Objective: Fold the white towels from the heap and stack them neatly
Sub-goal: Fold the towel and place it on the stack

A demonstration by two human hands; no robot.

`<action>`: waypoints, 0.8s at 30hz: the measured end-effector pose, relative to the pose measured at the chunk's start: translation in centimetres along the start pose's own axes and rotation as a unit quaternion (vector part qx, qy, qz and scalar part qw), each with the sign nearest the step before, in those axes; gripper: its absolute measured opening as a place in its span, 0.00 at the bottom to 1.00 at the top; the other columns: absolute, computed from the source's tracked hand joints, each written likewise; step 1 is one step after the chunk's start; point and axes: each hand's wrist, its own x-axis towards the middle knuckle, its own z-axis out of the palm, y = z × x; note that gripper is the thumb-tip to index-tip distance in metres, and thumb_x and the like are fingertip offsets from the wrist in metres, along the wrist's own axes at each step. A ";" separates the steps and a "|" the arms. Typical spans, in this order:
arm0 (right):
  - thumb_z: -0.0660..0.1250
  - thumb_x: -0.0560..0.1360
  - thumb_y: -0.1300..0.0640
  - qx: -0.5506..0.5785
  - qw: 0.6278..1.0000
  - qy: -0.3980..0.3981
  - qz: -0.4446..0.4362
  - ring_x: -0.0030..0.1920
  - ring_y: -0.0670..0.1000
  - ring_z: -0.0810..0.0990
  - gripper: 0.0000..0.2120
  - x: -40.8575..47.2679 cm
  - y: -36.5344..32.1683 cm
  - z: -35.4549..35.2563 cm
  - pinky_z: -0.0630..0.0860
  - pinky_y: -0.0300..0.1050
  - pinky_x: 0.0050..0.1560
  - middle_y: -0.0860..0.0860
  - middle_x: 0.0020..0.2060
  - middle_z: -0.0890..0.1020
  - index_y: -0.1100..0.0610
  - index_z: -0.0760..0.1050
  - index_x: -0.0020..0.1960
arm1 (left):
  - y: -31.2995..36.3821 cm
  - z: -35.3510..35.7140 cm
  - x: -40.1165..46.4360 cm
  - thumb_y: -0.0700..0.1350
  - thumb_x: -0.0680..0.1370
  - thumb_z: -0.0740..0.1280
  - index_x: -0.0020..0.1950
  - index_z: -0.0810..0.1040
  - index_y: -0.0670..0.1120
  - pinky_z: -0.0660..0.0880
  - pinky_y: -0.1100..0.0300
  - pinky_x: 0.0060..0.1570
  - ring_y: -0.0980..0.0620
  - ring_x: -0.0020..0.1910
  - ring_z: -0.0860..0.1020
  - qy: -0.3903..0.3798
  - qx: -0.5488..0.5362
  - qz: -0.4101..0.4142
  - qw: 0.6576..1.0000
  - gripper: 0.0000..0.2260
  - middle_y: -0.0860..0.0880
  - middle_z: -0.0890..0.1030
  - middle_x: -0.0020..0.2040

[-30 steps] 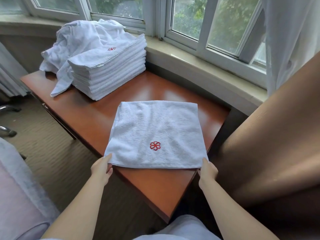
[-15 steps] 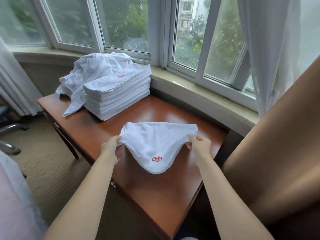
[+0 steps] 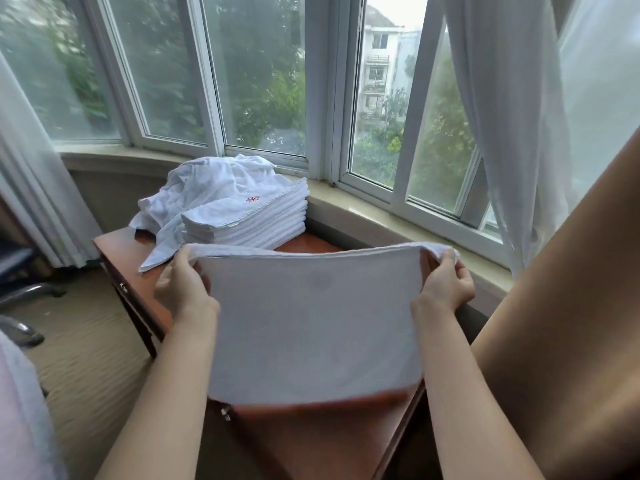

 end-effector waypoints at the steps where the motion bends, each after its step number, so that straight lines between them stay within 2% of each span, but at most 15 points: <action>1: 0.65 0.79 0.57 0.007 1.000 0.000 -0.013 0.38 0.45 0.78 0.10 0.0 -0.2 0.4 0.78 0.36 0.42 0.47 0.37 0.80 0.52 0.76 0.39 | 0.1 0.4 -0.1 0.42 0.69 0.72 0.32 0.74 0.47 0.70 0.62 0.31 0.56 0.28 0.74 -0.001 -0.002 0.007 1.000 0.09 0.52 0.77 0.31; 3: 0.65 0.79 0.56 0.010 0.998 0.003 -0.055 0.41 0.45 0.79 0.09 0.2 -0.4 1.1 0.79 0.37 0.46 0.46 0.38 0.80 0.53 0.78 0.41 | 0.1 1.0 0.0 0.44 0.70 0.72 0.32 0.75 0.48 0.71 0.62 0.32 0.56 0.31 0.75 -0.001 0.012 0.045 0.999 0.09 0.52 0.78 0.33; 6: 0.64 0.80 0.54 -0.036 0.996 -0.007 -0.084 0.44 0.46 0.81 0.11 1.4 0.3 2.2 0.79 0.38 0.49 0.48 0.42 0.82 0.60 0.81 0.50 | -0.8 1.7 1.1 0.45 0.71 0.70 0.32 0.77 0.48 0.70 0.64 0.31 0.56 0.33 0.75 0.008 0.049 0.086 0.995 0.08 0.52 0.79 0.33; 10: 0.60 0.81 0.57 -0.166 0.986 0.010 0.002 0.45 0.49 0.78 0.12 4.0 4.5 2.7 0.74 0.40 0.46 0.50 0.48 0.81 0.60 0.80 0.58 | -5.5 2.2 4.0 0.41 0.74 0.69 0.42 0.80 0.44 0.70 0.59 0.36 0.50 0.40 0.76 0.003 0.143 0.002 0.990 0.02 0.47 0.80 0.40; 11: 0.60 0.81 0.57 -0.190 0.981 0.013 0.033 0.46 0.50 0.77 0.12 4.7 5.8 2.5 0.72 0.40 0.46 0.51 0.49 0.81 0.60 0.80 0.58 | -7.2 1.9 4.8 0.40 0.74 0.68 0.47 0.81 0.42 0.71 0.58 0.38 0.49 0.41 0.76 0.008 0.163 -0.026 0.986 0.04 0.45 0.80 0.42; 14: 0.63 0.79 0.59 -0.239 0.963 0.022 0.120 0.46 0.52 0.76 0.09 6.8 8.8 2.5 0.71 0.42 0.46 0.51 0.47 0.79 0.61 0.79 0.55 | -11.2 1.3 7.5 0.39 0.75 0.68 0.50 0.80 0.42 0.72 0.58 0.35 0.48 0.39 0.78 0.017 0.188 -0.087 0.978 0.05 0.45 0.80 0.39; 16: 0.63 0.77 0.61 -0.231 0.961 0.018 0.151 0.44 0.51 0.76 0.06 8.6 9.8 3.4 0.71 0.43 0.45 0.50 0.44 0.79 0.59 0.79 0.48 | -12.4 2.2 9.2 0.38 0.75 0.68 0.45 0.78 0.41 0.74 0.57 0.34 0.48 0.37 0.78 0.011 0.164 -0.112 0.980 0.01 0.45 0.78 0.37; 18: 0.62 0.75 0.62 -0.210 0.967 0.000 0.144 0.42 0.51 0.76 0.08 10.7 10.4 5.0 0.71 0.43 0.44 0.49 0.38 0.79 0.56 0.78 0.39 | -12.6 4.0 11.3 0.36 0.74 0.67 0.39 0.76 0.41 0.79 0.56 0.40 0.48 0.35 0.77 0.007 0.117 -0.104 0.988 0.04 0.44 0.77 0.36; 20: 0.62 0.75 0.63 -0.190 0.972 -0.022 0.136 0.39 0.50 0.75 0.11 12.5 11.2 6.7 0.71 0.43 0.43 0.48 0.34 0.77 0.54 0.75 0.35 | -12.8 5.8 13.0 0.35 0.73 0.67 0.38 0.75 0.42 0.80 0.55 0.44 0.48 0.36 0.77 -0.007 0.082 -0.082 0.993 0.05 0.44 0.77 0.36; 22: 0.62 0.76 0.64 -0.195 0.972 -0.030 0.124 0.37 0.49 0.75 0.13 13.9 12.6 7.6 0.71 0.41 0.40 0.48 0.32 0.76 0.54 0.74 0.35 | -13.9 6.6 14.0 0.36 0.74 0.66 0.38 0.75 0.43 0.78 0.58 0.41 0.50 0.35 0.77 -0.006 0.094 -0.074 0.993 0.05 0.45 0.77 0.36; 24: 0.63 0.75 0.64 -0.246 0.961 -0.006 0.125 0.36 0.50 0.73 0.13 14.6 14.9 6.4 0.70 0.43 0.38 0.48 0.31 0.76 0.55 0.73 0.33 | -16.1 5.7 14.1 0.37 0.75 0.66 0.39 0.75 0.44 0.74 0.60 0.35 0.52 0.33 0.76 0.030 0.140 -0.091 0.985 0.05 0.45 0.77 0.36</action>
